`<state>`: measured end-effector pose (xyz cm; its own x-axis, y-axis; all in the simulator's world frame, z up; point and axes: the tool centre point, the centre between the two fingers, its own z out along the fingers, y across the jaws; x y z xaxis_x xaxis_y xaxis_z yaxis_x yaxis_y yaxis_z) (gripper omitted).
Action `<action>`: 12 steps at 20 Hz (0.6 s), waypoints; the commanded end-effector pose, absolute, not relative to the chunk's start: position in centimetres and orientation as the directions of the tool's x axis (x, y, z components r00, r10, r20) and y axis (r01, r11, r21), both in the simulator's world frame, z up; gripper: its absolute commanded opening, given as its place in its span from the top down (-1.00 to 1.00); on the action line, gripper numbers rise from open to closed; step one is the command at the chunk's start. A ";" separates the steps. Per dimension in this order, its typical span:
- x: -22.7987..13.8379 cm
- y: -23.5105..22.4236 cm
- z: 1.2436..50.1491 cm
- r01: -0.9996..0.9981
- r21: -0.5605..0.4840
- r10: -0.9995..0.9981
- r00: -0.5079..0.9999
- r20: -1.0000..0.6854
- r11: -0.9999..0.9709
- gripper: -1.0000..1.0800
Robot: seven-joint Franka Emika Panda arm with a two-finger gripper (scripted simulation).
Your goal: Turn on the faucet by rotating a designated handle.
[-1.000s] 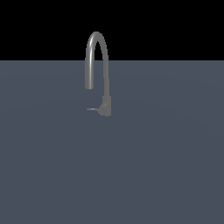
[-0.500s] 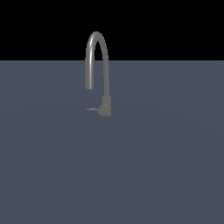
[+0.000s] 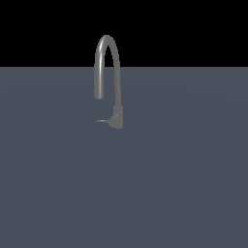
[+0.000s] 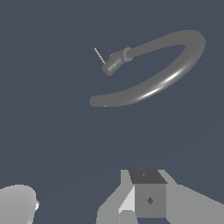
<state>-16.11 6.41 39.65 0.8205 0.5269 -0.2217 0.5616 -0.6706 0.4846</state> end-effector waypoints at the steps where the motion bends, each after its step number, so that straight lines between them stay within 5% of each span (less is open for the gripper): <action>1: -15.2 7.0 38.5 0.607 0.521 0.566 0.782 -0.259 -0.600 1.00; 12: -12.2 9.0 33.9 0.728 0.614 0.663 0.625 -0.412 -0.304 1.00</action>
